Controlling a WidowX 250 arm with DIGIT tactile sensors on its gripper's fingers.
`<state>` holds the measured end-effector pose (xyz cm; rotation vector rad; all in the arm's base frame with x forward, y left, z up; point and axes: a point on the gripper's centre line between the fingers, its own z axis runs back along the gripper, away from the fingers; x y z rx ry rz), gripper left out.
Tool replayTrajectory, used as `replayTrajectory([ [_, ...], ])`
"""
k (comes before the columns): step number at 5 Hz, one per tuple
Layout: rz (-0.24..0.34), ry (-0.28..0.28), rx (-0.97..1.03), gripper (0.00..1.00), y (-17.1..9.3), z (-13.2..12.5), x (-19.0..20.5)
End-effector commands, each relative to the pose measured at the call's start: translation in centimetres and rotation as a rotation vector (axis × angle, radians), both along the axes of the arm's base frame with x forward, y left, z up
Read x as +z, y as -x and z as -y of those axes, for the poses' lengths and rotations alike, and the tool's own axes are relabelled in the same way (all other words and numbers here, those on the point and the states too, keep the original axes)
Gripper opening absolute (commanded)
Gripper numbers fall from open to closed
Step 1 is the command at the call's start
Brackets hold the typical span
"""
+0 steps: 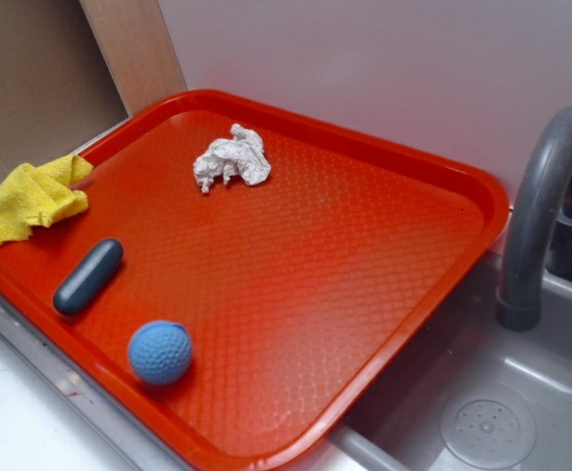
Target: Grab the yellow cloth.
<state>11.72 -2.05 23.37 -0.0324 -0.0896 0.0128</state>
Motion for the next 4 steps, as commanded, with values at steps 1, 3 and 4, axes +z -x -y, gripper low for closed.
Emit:
replayTrajectory([
  [1, 0.046, -0.061, -0.105, 1.0, -2.4, 1.6, -3.8],
  [3, -0.019, -0.07, -0.061, 1.0, -4.4, 0.6, -9.6],
  [4, -0.114, -0.195, 0.014, 1.0, -4.5, -0.7, -13.0],
])
